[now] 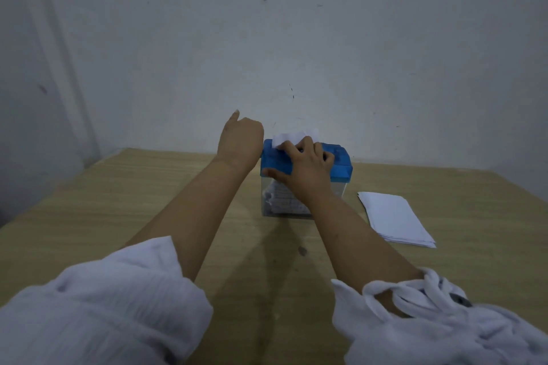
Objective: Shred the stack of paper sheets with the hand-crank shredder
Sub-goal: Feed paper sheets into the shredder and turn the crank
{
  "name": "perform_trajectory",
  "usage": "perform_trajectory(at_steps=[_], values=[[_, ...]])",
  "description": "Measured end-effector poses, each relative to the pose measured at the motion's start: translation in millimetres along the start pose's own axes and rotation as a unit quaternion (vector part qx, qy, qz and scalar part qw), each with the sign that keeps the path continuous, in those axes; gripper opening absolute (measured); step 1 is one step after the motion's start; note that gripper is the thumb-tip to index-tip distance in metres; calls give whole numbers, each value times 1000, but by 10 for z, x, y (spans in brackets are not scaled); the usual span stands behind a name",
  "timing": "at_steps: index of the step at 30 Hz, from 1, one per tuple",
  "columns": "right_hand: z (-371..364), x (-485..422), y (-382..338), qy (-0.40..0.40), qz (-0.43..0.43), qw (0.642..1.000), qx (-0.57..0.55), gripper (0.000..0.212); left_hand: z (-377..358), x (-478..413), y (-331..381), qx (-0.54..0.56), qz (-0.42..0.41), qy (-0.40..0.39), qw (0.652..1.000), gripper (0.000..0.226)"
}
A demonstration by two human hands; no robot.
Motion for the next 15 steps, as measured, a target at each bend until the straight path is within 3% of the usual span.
perform_trajectory(at_steps=[15], values=[[38,-3,4,-2,12,1000,-12,57,-63,161,-26,23,-9,21,999,26]])
Point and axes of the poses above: each hand's wrist, its own x-axis away from the middle knuckle, its own z-axis out of the back of the hand, y = z × x, the point moved 4 cm from there along -x, towards the middle knuckle, and after that the axes turned 6 degrees about z, right-handed, at the moved point
